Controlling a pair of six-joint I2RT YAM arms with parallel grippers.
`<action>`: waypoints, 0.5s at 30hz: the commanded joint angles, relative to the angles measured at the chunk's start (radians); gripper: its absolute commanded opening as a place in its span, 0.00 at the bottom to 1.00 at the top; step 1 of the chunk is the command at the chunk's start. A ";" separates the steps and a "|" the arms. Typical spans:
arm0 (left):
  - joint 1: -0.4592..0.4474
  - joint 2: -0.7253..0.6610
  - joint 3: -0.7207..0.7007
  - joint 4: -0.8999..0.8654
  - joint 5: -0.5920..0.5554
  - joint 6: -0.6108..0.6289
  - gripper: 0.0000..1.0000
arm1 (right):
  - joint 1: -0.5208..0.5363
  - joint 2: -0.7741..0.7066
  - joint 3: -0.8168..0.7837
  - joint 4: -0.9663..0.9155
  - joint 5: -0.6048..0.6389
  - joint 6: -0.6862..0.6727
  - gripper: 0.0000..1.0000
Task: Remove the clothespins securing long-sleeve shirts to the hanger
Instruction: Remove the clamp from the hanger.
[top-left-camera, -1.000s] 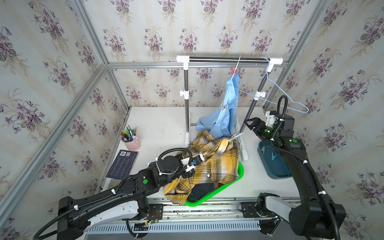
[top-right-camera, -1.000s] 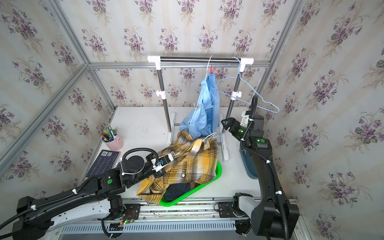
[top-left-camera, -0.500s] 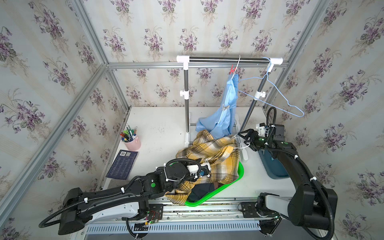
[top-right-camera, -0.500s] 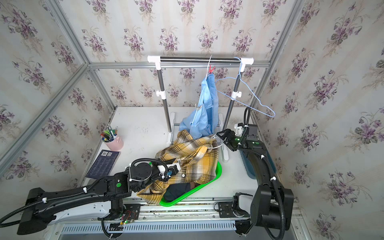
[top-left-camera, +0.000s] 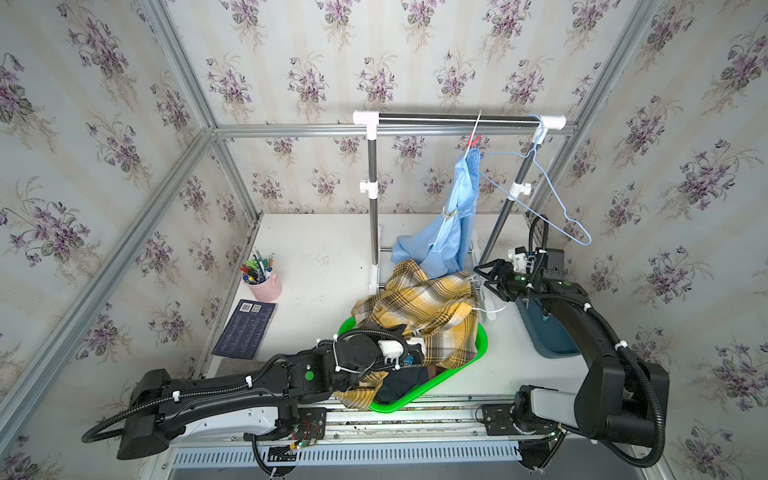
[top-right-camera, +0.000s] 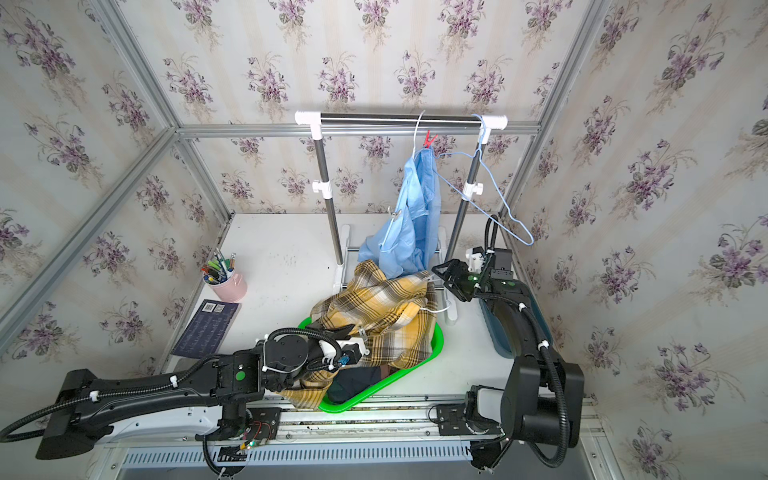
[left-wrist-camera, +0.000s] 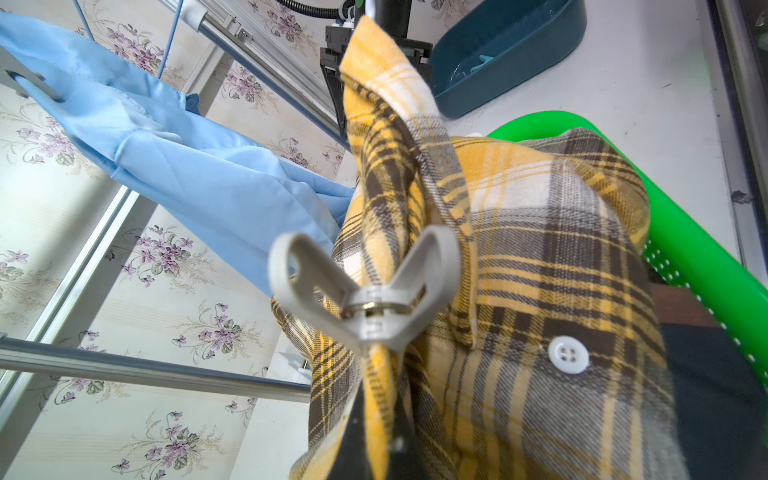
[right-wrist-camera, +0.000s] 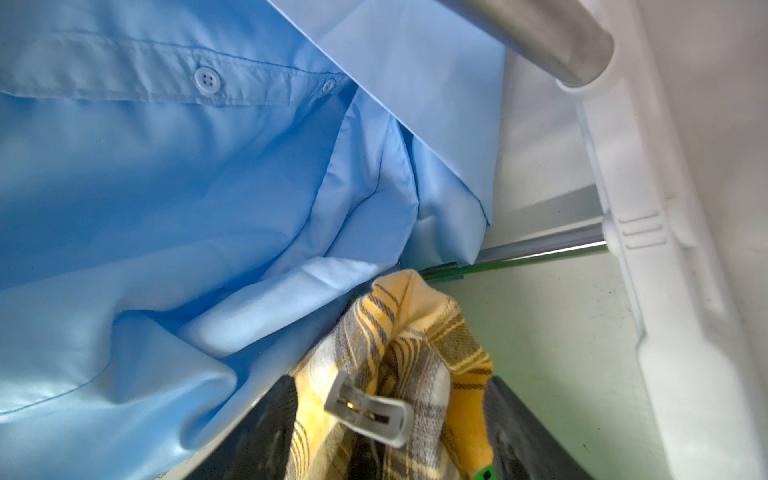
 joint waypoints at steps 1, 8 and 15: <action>-0.006 0.003 -0.001 0.045 -0.011 0.018 0.00 | 0.001 0.025 0.006 0.063 -0.024 0.028 0.68; -0.016 0.011 -0.002 0.045 -0.010 0.016 0.00 | 0.001 0.069 0.005 0.113 -0.045 0.059 0.62; -0.024 0.020 -0.006 0.049 -0.013 0.016 0.00 | 0.001 0.072 -0.008 0.136 -0.059 0.077 0.52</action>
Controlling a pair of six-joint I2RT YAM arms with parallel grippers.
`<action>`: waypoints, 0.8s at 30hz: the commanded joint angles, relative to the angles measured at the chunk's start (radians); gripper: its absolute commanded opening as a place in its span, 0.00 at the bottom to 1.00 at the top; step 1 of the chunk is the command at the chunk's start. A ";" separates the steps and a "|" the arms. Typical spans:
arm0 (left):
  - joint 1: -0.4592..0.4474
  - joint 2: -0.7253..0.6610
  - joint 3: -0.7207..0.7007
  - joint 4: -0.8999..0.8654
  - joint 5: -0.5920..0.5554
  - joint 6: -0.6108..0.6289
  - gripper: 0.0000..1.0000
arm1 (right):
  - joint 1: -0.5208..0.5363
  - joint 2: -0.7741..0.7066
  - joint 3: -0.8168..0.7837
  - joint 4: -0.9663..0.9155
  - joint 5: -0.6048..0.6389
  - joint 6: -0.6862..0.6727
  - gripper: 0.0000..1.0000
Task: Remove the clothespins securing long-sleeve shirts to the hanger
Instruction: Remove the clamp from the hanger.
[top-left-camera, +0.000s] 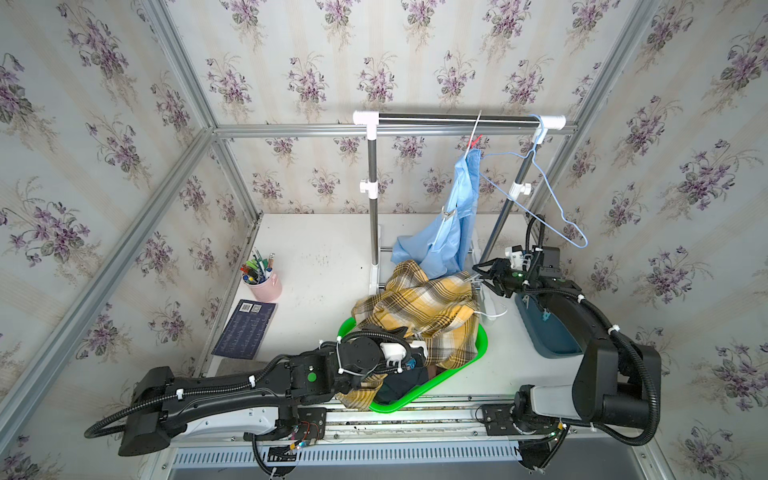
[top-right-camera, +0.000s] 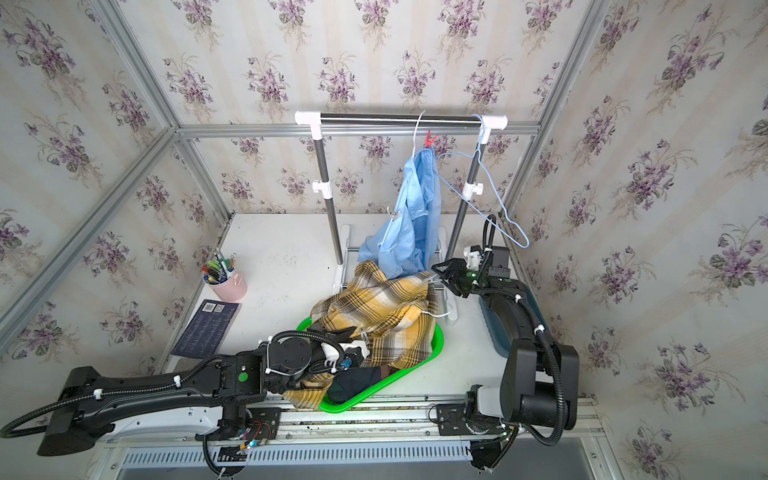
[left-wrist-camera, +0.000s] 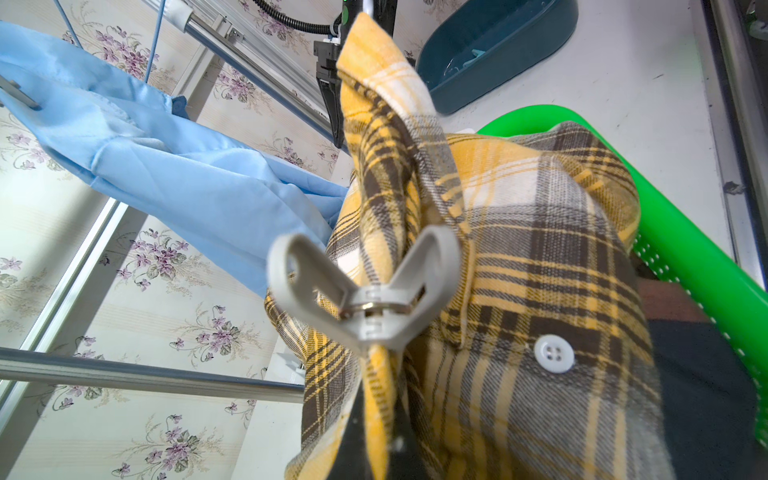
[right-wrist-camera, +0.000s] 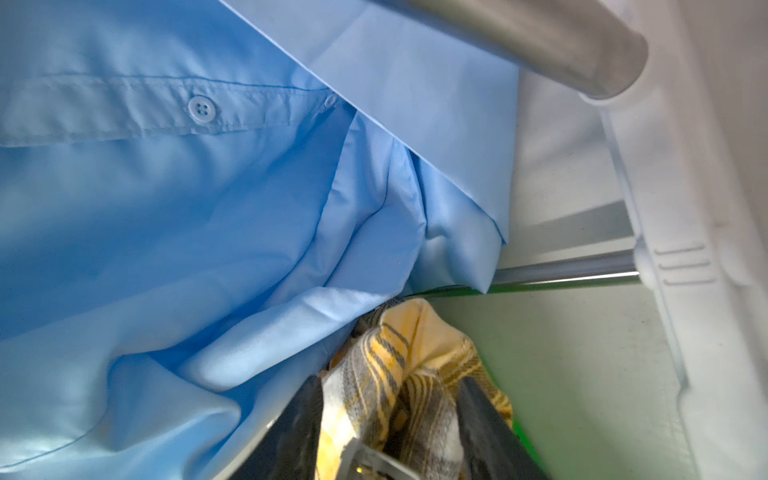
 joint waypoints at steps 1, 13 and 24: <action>-0.004 0.003 -0.003 0.049 0.000 0.013 0.00 | 0.001 -0.001 -0.012 0.040 -0.018 0.011 0.51; -0.019 0.015 -0.009 0.064 -0.018 0.023 0.00 | 0.001 -0.004 -0.044 0.061 -0.025 0.022 0.38; -0.023 0.029 -0.012 0.070 -0.029 0.020 0.00 | 0.001 -0.019 -0.053 0.058 -0.026 0.026 0.24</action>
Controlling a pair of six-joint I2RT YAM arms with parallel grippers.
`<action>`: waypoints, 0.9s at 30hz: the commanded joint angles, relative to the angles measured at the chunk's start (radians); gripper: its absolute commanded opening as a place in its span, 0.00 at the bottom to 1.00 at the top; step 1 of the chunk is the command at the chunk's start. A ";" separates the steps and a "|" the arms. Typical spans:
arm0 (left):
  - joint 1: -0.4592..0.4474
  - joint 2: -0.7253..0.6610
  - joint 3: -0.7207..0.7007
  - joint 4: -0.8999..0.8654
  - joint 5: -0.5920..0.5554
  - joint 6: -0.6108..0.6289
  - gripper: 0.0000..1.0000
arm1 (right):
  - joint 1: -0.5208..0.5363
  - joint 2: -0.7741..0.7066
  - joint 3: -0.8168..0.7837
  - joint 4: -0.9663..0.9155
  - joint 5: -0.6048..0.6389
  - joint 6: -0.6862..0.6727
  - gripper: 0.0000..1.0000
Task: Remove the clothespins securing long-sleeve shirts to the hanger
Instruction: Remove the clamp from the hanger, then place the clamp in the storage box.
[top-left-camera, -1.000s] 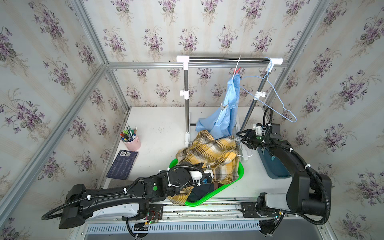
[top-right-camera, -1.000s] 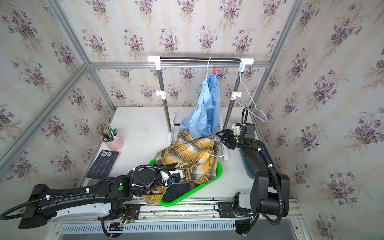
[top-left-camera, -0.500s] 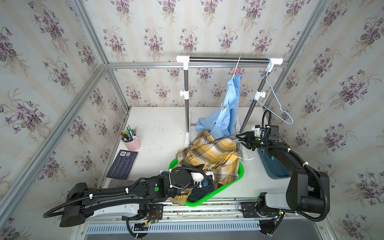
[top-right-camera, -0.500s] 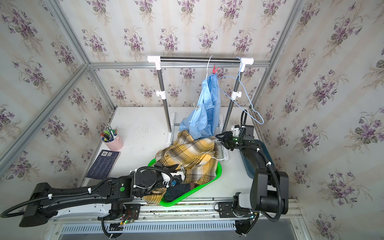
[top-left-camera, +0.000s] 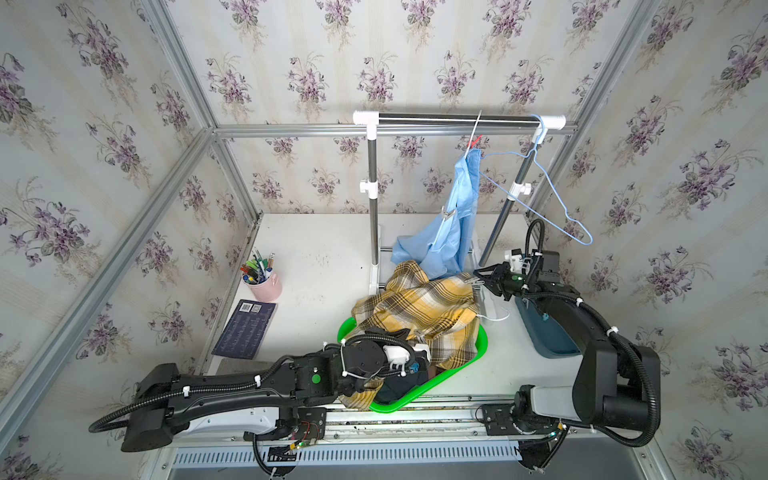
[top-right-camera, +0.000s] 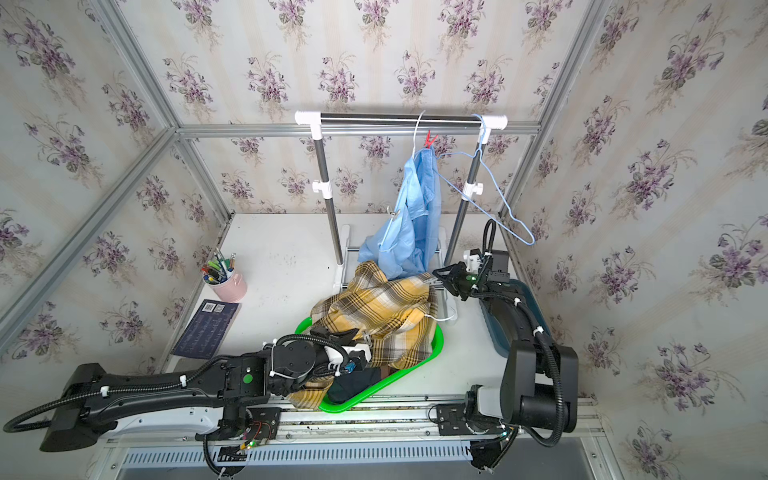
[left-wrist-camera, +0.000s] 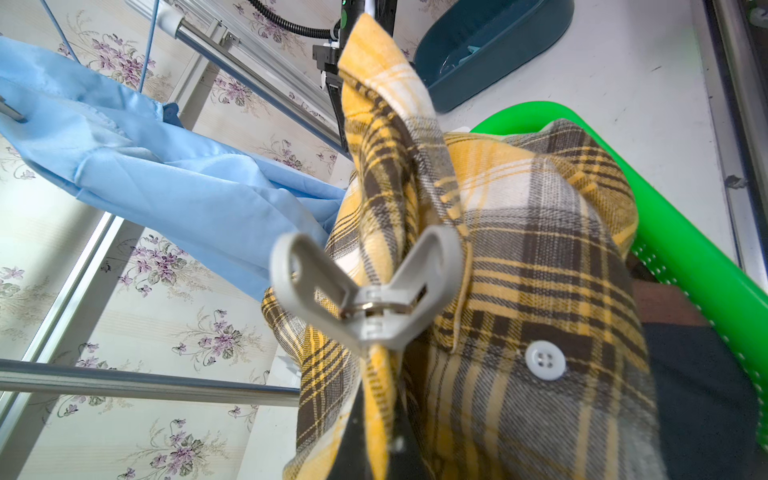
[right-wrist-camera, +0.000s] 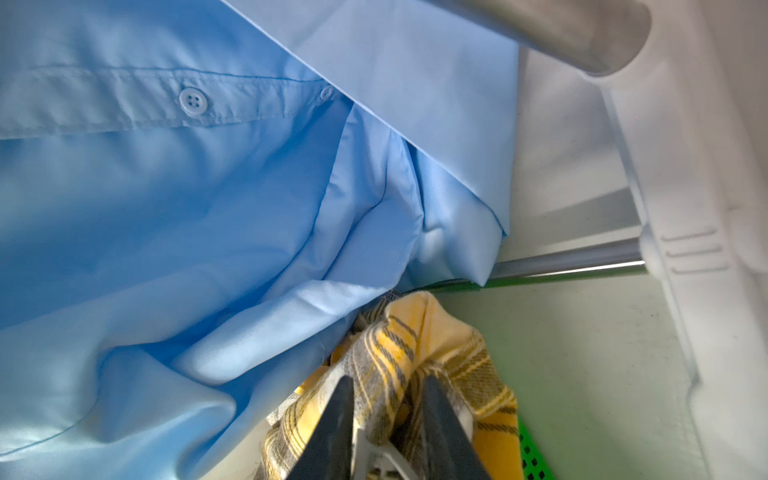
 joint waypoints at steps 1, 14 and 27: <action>-0.002 0.002 -0.004 0.039 -0.002 0.005 0.00 | 0.001 -0.006 -0.002 0.005 -0.005 0.005 0.22; -0.003 0.016 -0.005 0.038 -0.036 -0.009 0.00 | -0.007 -0.030 -0.015 0.043 -0.001 0.040 0.00; 0.003 -0.005 -0.008 -0.008 -0.069 -0.059 0.00 | -0.301 -0.130 0.010 -0.049 0.059 -0.012 0.00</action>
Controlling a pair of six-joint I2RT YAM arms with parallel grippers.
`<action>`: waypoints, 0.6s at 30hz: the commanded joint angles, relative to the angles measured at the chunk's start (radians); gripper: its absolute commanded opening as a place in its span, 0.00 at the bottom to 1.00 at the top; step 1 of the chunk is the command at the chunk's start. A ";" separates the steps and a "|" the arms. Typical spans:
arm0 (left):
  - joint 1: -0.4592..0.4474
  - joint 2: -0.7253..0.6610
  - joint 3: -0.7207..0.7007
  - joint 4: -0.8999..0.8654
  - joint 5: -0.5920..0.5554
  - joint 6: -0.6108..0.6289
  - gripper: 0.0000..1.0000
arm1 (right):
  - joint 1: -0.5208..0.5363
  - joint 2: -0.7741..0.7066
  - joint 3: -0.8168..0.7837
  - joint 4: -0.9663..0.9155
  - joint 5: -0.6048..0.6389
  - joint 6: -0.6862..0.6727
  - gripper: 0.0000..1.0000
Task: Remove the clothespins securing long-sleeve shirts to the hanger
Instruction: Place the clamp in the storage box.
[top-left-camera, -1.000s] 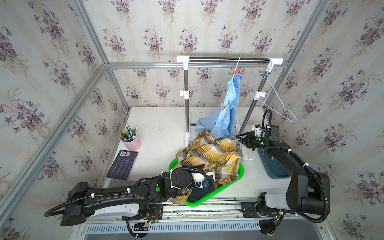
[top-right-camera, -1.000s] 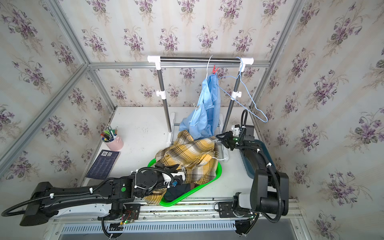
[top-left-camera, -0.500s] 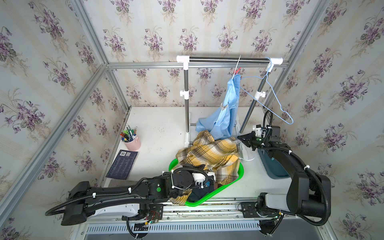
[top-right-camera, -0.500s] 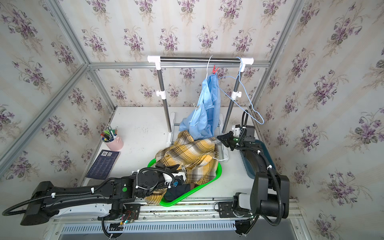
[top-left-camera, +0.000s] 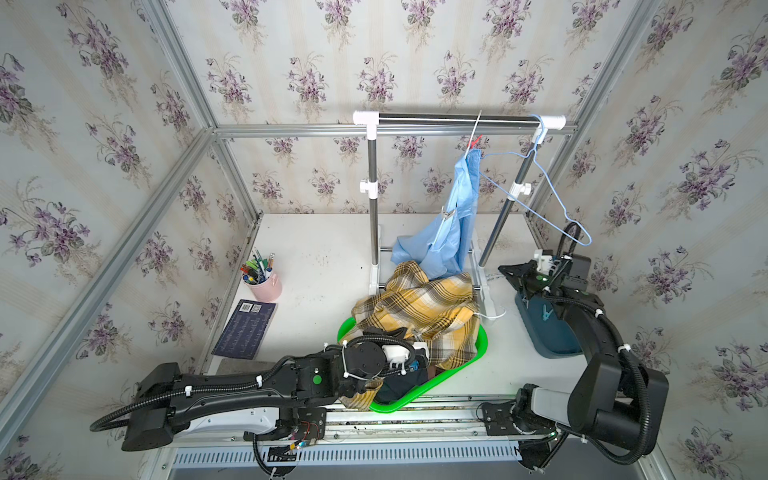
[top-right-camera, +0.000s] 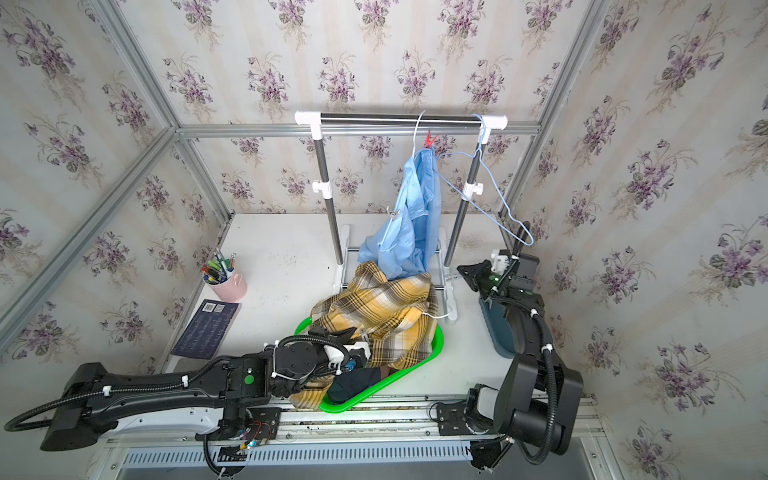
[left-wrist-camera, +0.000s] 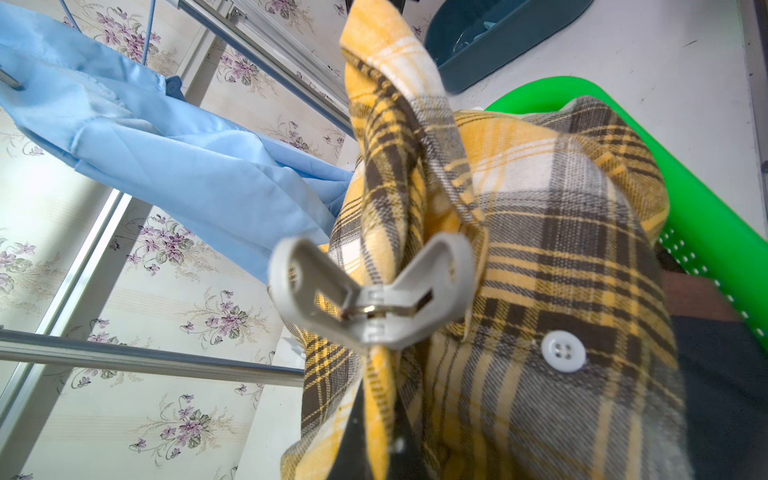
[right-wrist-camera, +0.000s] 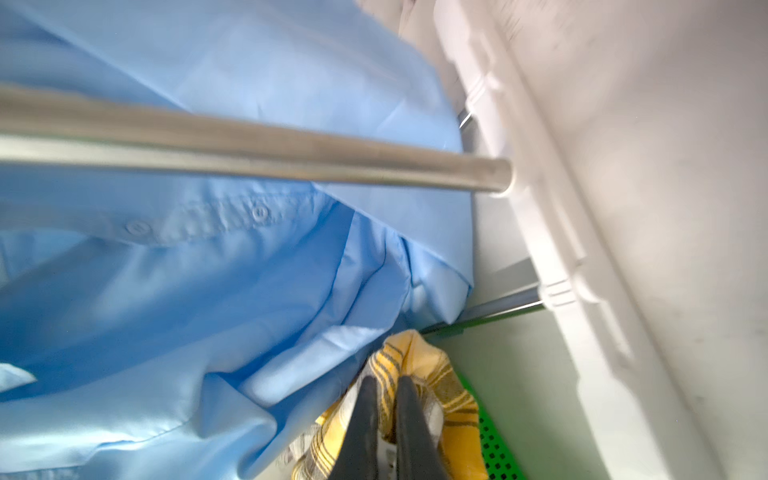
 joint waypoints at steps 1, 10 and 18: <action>0.007 -0.012 0.004 0.000 -0.005 -0.036 0.00 | -0.099 -0.045 0.015 -0.074 0.129 -0.064 0.00; 0.025 -0.015 0.033 -0.006 0.056 -0.102 0.00 | -0.160 -0.085 -0.009 -0.038 0.752 -0.136 0.00; 0.038 -0.024 0.049 -0.011 0.086 -0.131 0.00 | -0.155 0.010 -0.117 0.139 0.971 -0.111 0.02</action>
